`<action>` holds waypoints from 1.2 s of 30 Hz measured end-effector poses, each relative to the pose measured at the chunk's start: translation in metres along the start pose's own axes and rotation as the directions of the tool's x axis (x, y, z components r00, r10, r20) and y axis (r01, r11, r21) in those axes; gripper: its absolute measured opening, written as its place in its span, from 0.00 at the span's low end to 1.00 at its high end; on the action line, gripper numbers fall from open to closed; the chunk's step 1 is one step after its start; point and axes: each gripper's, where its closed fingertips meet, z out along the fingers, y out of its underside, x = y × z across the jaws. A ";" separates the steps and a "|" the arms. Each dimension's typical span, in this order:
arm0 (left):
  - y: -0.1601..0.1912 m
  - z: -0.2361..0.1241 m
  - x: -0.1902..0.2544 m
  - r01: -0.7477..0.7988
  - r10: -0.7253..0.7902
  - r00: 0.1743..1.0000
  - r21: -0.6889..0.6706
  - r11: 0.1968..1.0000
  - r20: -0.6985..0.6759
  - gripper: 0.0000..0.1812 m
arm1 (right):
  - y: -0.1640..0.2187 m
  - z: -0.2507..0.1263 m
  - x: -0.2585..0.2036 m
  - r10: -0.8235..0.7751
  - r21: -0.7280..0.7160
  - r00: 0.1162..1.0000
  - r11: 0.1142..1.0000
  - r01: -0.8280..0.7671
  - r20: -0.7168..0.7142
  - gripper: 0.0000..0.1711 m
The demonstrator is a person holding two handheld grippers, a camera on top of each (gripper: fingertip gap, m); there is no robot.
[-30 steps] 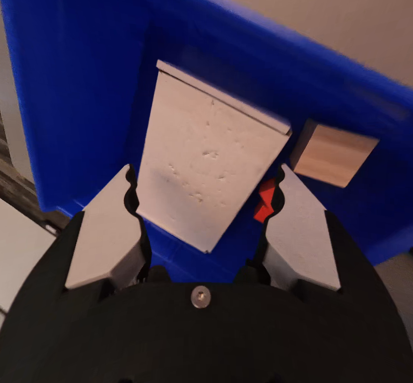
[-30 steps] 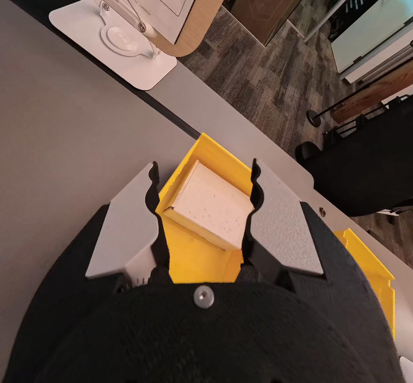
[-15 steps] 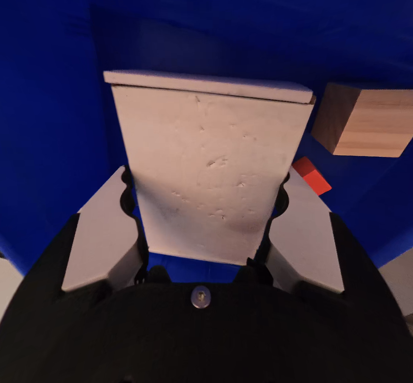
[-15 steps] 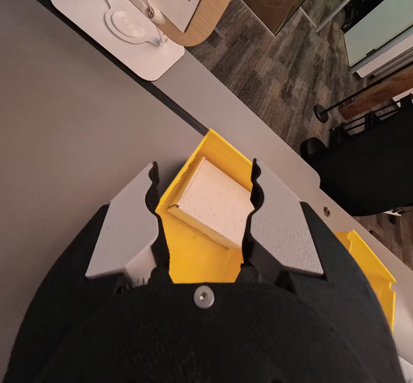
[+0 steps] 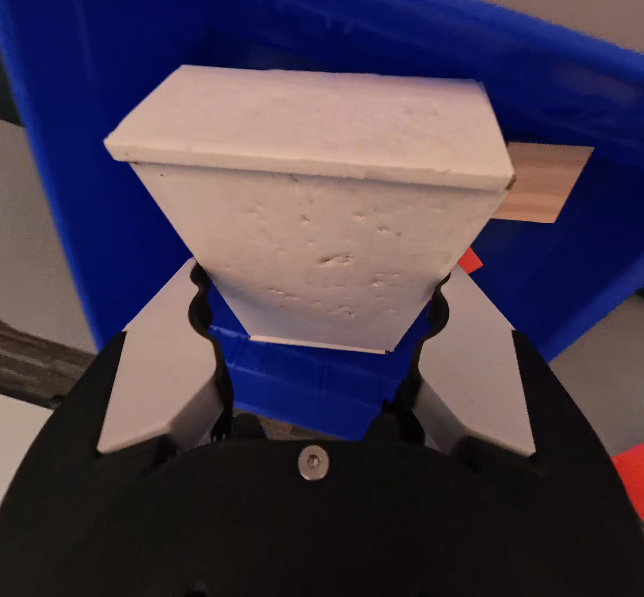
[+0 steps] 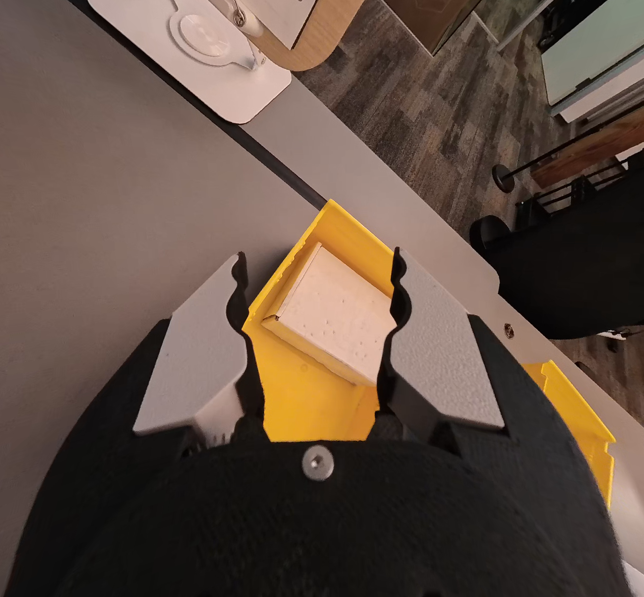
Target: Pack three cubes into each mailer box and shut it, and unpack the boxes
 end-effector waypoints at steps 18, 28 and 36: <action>-0.196 -0.082 0.101 -0.356 0.351 0.932 0.049 0.933 0.085 0.70 | 0.005 -0.057 0.027 0.095 0.129 0.995 0.987 -0.094 -0.004 0.48; -0.297 -0.001 0.122 -0.384 0.384 0.923 -0.009 0.923 0.006 0.70 | 0.013 -0.084 0.043 0.149 0.199 0.989 0.969 -0.144 -0.008 0.48; -0.320 0.030 0.126 -0.395 0.395 0.919 -0.043 0.918 -0.008 0.70 | 0.016 -0.088 0.049 0.173 0.226 0.985 0.959 -0.170 0.007 0.48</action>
